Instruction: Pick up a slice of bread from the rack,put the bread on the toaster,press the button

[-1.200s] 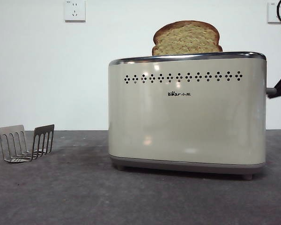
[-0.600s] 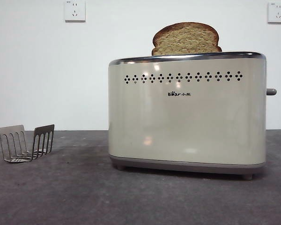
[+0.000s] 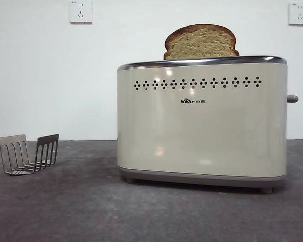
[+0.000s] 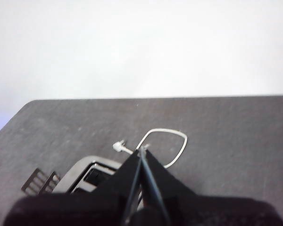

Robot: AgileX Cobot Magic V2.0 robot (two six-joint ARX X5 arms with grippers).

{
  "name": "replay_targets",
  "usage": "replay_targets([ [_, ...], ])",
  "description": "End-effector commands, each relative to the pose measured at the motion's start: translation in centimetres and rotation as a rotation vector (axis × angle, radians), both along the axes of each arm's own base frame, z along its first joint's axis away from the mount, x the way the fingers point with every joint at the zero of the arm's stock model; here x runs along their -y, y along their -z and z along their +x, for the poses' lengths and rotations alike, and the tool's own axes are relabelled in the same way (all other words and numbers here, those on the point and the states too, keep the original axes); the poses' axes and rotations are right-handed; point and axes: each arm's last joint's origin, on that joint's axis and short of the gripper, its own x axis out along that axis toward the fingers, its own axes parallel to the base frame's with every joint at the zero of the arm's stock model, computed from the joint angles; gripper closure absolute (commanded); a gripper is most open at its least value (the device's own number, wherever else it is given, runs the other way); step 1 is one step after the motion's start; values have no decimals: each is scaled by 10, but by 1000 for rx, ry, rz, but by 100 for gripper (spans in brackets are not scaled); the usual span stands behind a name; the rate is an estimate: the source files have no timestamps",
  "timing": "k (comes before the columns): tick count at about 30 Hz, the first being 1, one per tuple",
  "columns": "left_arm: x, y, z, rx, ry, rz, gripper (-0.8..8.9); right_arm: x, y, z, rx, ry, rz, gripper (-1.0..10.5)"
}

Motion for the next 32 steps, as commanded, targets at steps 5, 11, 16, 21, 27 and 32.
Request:
replay_targets([
  [5, 12, 9, 14, -43, 4, 37, 818, -2, -7, -7, -18, 6, -5, 947],
  [11, 5, 9, 20, -43, -49, 34, 818, 1, 7, 1, -177, 6, 33, 947],
  [16, -22, 3, 20, 62, -101, 64, 818, 7, 13, 25, -243, 22, 40, 946],
  [21, -58, 20, 21, 302, -205, 113, 818, 14, 23, 56, -322, 35, 50, 946],
  [27, -88, 107, 25, 606, -460, 55, 818, 26, 42, 98, -436, 69, 53, 946],
  [32, -98, 208, 11, 699, -599, -53, 818, 35, 61, 131, -532, 112, 40, 946],
])
